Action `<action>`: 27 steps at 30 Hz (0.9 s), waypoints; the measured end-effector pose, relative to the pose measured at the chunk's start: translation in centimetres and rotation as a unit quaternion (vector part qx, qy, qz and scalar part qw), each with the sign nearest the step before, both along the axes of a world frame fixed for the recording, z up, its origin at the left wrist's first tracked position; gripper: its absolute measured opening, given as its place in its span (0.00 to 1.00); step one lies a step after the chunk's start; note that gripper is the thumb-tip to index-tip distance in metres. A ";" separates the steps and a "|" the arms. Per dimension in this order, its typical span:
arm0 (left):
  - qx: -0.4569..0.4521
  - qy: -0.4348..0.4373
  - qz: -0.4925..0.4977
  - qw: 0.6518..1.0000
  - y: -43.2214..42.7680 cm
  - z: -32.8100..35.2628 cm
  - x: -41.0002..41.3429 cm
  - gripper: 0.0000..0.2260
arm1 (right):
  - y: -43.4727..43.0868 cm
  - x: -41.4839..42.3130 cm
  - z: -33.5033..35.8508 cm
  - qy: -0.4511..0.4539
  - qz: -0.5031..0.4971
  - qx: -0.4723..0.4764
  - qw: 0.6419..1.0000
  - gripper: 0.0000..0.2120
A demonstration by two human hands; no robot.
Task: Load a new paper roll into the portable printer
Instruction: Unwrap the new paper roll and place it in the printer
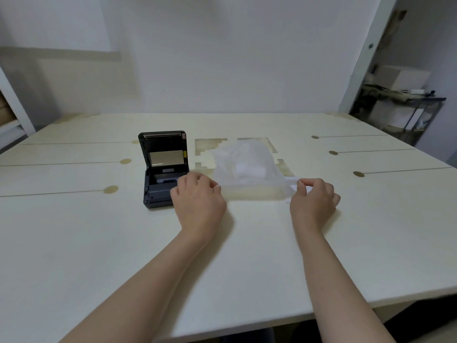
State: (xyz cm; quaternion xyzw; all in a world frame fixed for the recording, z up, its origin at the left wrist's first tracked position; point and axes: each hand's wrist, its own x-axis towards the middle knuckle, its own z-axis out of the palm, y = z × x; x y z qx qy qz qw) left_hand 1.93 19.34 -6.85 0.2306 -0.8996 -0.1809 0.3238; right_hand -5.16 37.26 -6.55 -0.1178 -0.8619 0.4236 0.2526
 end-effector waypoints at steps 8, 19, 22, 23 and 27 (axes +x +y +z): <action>0.224 -0.034 -0.074 0.971 -0.9 2.9 -1.0 0.18 | -0.2 0.3 1.0 0.049 0.112 -0.115 0.986 0.19; 0.363 -0.194 -0.119 0.904 -0.2 4.3 -8.5 0.47 | -2.0 -5.3 2.8 -0.161 0.216 0.126 0.955 0.34; 0.434 -0.151 -0.121 0.880 0.0 3.8 -9.6 0.51 | -2.8 -5.7 1.6 -0.170 0.249 0.086 0.950 0.38; 0.434 -0.124 -0.123 0.884 0.2 3.7 -9.9 0.51 | -2.8 -5.8 1.5 -0.166 0.264 0.049 0.949 0.38; 0.340 -0.048 -0.151 0.927 1.0 3.2 -10.6 0.36 | -2.7 -5.4 2.2 -0.099 0.315 -0.035 0.943 0.29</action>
